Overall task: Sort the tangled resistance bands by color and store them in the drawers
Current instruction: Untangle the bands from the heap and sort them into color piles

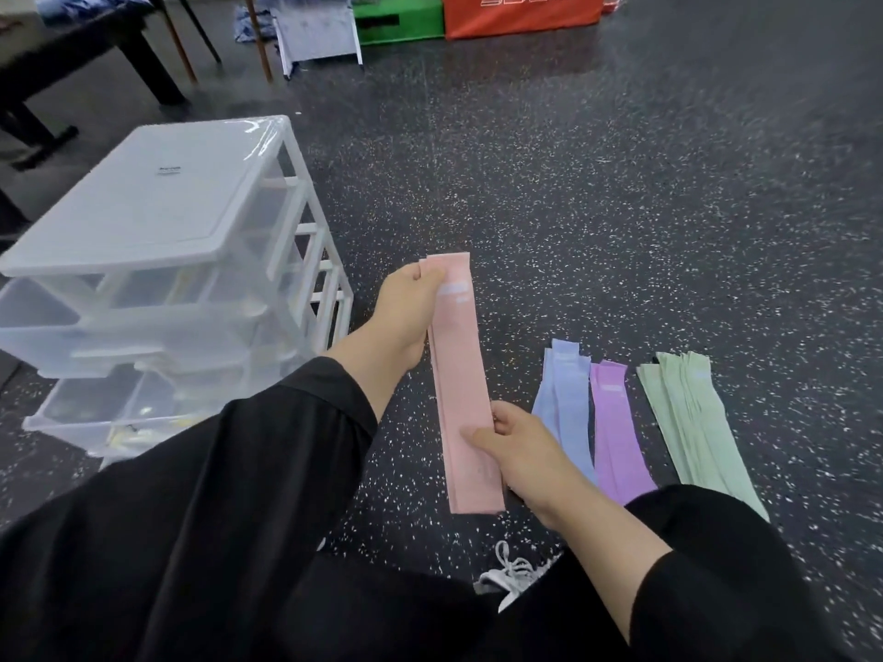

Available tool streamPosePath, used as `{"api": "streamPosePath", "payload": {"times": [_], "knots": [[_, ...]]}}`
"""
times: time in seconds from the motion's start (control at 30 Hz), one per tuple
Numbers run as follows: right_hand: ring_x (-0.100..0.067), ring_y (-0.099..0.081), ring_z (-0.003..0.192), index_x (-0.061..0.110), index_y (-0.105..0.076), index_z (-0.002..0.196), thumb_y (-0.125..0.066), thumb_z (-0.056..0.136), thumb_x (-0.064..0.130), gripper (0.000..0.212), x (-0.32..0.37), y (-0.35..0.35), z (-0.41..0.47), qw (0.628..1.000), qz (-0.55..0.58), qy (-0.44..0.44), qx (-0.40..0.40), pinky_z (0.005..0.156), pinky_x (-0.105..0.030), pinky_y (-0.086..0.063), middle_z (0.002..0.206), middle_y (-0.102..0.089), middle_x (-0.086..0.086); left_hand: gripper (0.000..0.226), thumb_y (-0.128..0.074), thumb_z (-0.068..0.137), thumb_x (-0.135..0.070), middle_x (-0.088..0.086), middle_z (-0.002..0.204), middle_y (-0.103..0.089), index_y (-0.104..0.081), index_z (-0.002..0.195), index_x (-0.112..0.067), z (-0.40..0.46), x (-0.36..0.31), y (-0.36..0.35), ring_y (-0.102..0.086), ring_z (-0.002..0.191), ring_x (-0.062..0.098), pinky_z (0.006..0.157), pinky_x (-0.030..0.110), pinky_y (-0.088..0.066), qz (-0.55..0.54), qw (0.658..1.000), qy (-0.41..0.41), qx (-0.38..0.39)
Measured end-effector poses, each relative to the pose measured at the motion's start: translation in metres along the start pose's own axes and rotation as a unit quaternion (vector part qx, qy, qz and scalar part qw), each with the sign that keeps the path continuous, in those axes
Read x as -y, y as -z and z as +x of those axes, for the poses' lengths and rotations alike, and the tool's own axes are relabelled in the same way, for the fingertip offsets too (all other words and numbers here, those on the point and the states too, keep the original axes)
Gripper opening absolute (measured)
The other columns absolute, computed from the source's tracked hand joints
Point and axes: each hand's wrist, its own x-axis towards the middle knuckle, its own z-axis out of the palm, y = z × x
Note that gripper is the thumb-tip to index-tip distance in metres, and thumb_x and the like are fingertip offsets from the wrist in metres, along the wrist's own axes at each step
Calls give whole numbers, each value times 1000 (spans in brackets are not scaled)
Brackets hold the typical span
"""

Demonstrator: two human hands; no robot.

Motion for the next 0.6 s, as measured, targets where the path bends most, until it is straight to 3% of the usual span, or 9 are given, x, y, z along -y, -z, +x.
{"api": "streamPosePath", "payload": {"times": [0.13, 0.2, 0.33, 0.5, 0.6], "knots": [[-20, -74, 94, 26, -70, 104, -63, 91, 25, 15, -11, -5, 19, 999, -24, -29, -11, 87, -51, -59, 100, -77, 4, 23, -55, 94, -24, 17, 112, -75, -74, 102, -13, 27, 24, -3, -73, 99, 35, 89, 52, -58, 36, 999, 29, -8], [-23, -74, 93, 26, -69, 104, -61, 89, 26, 17, -18, -7, 27, 998, -28, -49, -10, 82, -53, -60, 98, -77, 3, 22, -56, 93, -23, 15, 106, -76, -75, 100, -14, 40, 39, -4, -72, 92, 32, 80, 43, -59, 55, 998, 41, -11], [-21, -74, 92, 25, -69, 104, -60, 90, 18, 18, -27, -8, 45, 997, -20, -72, -19, 85, -50, -60, 98, -77, 3, 21, -53, 97, -13, 9, 93, -70, -72, 100, -6, 61, 63, -6, -63, 79, 22, 58, 26, -51, 57, 997, 52, -19], [-23, -73, 94, 24, -68, 101, -59, 90, 17, 16, -34, -10, 64, 994, -25, -101, -24, 87, -51, -59, 99, -76, 3, 17, -57, 94, -11, 9, 88, -74, -73, 93, -14, 81, 81, -7, -67, 72, 22, 60, 29, -55, 50, 996, 67, -16], [-23, -72, 94, 26, -67, 102, -58, 90, 16, 18, -38, -12, 76, 992, -32, -113, -40, 87, -50, -59, 100, -75, 3, 16, -57, 97, -11, 3, 80, -72, -72, 94, -13, 89, 86, -8, -65, 62, 15, 50, 22, -51, 41, 997, 68, -21]]}}
